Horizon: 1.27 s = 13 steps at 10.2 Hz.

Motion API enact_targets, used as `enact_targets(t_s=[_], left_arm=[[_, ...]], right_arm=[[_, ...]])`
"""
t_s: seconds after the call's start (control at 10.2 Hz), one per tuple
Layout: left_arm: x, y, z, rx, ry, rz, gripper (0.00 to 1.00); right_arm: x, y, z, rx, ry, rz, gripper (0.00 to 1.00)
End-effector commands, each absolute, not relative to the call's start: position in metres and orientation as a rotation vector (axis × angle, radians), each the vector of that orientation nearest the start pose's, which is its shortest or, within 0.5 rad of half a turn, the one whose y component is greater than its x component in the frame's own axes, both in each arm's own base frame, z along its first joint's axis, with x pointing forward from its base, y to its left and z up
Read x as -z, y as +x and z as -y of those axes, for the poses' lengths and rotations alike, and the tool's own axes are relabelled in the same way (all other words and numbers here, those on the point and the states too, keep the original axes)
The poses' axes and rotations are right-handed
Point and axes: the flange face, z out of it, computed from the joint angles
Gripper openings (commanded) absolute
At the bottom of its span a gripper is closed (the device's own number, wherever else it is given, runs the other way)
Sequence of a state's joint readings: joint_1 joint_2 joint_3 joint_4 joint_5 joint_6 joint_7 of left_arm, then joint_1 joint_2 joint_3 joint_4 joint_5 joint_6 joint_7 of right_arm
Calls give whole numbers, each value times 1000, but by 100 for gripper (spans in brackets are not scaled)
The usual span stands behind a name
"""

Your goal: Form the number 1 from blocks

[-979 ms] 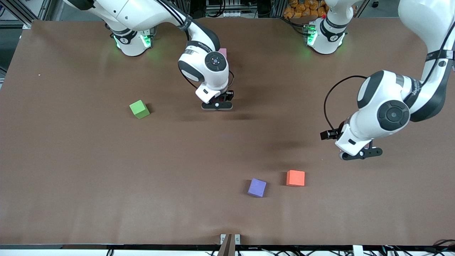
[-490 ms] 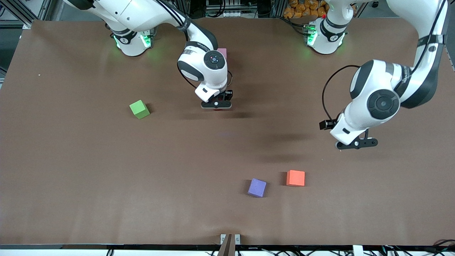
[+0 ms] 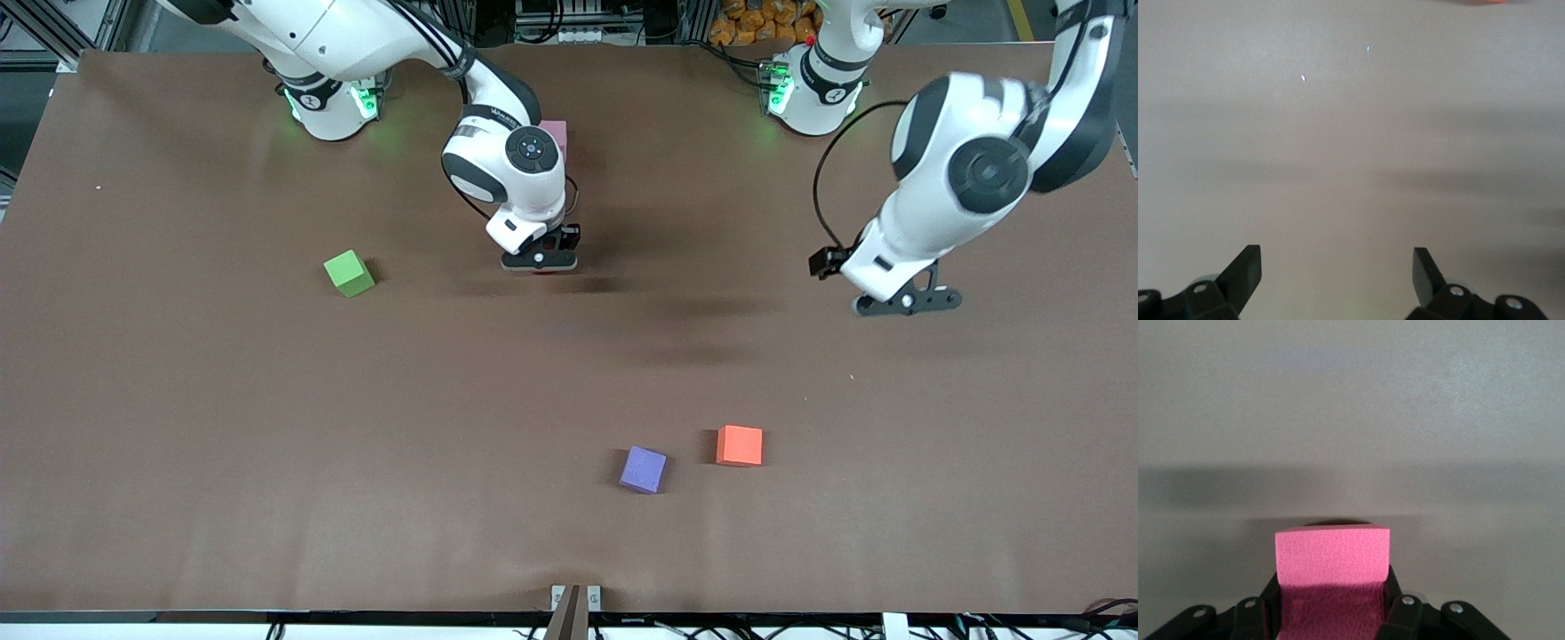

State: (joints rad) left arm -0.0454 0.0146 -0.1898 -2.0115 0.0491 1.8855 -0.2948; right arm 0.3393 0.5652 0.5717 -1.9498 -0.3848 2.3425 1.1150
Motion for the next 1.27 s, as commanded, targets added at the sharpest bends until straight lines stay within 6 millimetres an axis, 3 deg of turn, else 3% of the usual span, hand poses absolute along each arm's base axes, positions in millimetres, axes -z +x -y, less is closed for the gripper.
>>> enact_targets(t_s=[0.0, 0.29, 0.69, 0.88, 0.98, 1.08, 1.18], left_arm=[[-475, 530, 111, -72, -3111, 63, 100], [-530, 550, 115, 101, -3122, 59, 100], [-579, 551, 118, 89, -3113, -21, 100], [-601, 550, 108, 61, -3111, -76, 100], [-609, 549, 101, 53, -3122, -81, 100], [-623, 554, 89, 34, -3123, -75, 100], [-636, 554, 86, 25, -3125, -130, 100]], right_arm=[[-226, 383, -465, -56, -3173, 5, 0], [-224, 383, -466, -57, -3166, -29, 0], [-222, 383, -467, -59, -3161, -92, 0], [-221, 383, -467, -63, -3162, -92, 0], [-219, 383, -466, -68, -3163, -95, 22], [-219, 384, -465, -69, -3165, -97, 87], [-219, 384, -466, -67, -3164, -98, 100]])
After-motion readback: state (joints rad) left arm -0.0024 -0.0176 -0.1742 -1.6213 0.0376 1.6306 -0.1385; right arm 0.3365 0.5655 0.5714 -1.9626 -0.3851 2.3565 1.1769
